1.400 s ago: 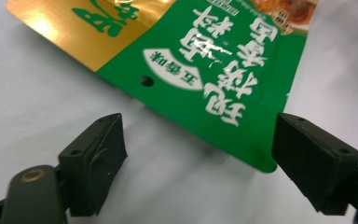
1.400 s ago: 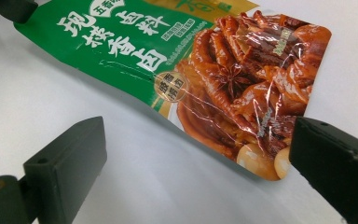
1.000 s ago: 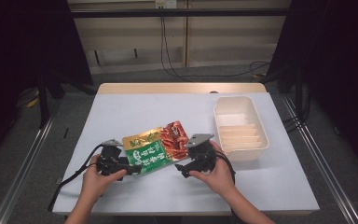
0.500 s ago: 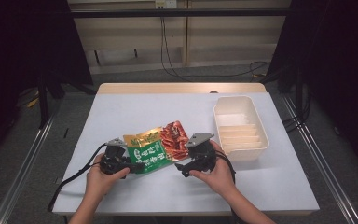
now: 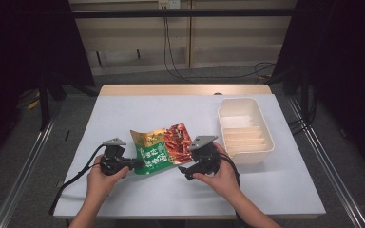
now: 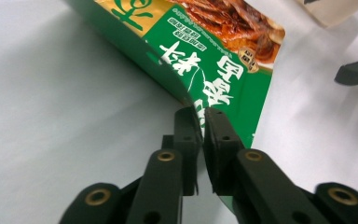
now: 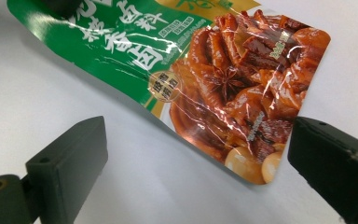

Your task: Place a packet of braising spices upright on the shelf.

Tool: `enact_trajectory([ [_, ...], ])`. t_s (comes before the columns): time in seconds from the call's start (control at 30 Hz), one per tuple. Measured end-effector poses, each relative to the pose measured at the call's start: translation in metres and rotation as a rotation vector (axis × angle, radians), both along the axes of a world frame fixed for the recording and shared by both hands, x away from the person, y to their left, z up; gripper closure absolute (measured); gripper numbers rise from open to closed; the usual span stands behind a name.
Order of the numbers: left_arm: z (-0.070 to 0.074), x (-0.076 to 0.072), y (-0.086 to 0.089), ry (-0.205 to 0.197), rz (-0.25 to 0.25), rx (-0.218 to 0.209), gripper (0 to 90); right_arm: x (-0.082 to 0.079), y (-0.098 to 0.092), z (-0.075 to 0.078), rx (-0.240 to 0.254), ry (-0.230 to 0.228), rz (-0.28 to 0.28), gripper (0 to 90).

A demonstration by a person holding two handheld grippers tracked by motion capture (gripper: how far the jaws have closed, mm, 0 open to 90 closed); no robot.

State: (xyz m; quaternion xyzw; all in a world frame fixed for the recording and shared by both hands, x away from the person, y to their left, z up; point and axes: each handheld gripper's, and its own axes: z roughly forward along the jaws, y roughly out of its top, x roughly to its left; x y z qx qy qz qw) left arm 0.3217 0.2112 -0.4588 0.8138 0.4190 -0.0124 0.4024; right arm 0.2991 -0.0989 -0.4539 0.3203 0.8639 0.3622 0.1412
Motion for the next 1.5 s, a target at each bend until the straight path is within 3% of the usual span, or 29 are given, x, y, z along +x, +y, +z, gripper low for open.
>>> enact_trajectory([
  [0.13,0.013,0.002,0.005,-0.008,0.003,0.033,89.2,-0.001,0.001,0.0,0.0,0.006,0.004,4.5],
  [0.3,0.028,0.005,0.011,0.019,0.009,0.038,90.0,0.0,0.003,-0.001,-0.013,0.009,0.018,4.5],
  [0.63,0.051,0.008,0.017,0.03,0.025,0.034,90.0,0.003,0.009,0.004,-0.004,0.016,0.047,2.8],
  [1.0,0.07,0.012,0.017,0.028,0.012,0.041,90.0,0.011,0.013,0.009,-0.008,0.022,0.067,2.5],
  [1.17,0.08,0.015,0.017,0.032,-0.01,0.071,90.0,0.018,0.011,0.014,0.018,0.038,0.078,3.4],
  [1.5,0.102,0.018,0.017,0.03,-0.032,0.064,90.0,0.028,0.011,0.023,0.03,0.057,0.091,4.9],
])
